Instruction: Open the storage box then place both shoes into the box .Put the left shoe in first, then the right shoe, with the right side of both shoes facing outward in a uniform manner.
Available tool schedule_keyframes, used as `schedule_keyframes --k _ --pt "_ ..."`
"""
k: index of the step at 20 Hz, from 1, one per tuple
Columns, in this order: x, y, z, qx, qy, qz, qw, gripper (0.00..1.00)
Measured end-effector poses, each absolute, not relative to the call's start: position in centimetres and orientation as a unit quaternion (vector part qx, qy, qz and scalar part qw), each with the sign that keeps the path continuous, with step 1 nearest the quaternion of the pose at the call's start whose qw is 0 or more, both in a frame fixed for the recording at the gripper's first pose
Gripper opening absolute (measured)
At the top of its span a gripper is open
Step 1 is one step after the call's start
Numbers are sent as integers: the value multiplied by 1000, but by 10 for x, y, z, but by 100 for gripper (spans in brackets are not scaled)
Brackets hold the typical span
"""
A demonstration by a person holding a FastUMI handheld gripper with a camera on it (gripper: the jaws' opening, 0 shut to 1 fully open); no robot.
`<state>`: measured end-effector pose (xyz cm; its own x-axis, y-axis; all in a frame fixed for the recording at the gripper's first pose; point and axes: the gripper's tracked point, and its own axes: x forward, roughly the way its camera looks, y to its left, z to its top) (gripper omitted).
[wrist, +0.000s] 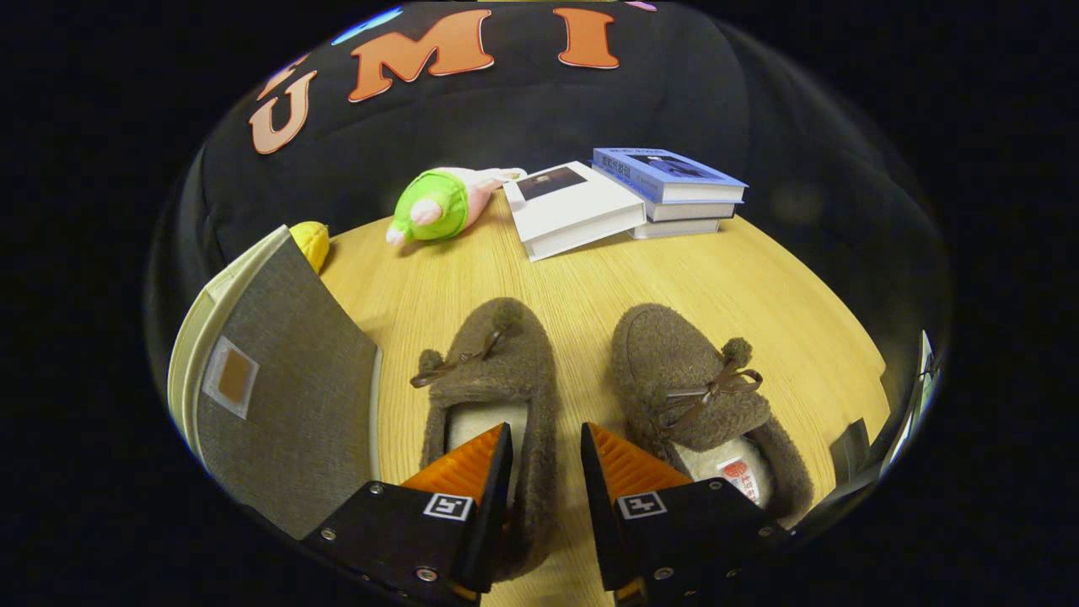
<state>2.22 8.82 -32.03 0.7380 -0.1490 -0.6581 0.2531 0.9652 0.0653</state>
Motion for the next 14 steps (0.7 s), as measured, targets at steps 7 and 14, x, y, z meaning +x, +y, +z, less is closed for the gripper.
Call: schedule_keyframes --k 7,14 --pt "40 100 -325 121 356 -112 920 20" --pt "43 102 -281 136 329 -125 926 1"
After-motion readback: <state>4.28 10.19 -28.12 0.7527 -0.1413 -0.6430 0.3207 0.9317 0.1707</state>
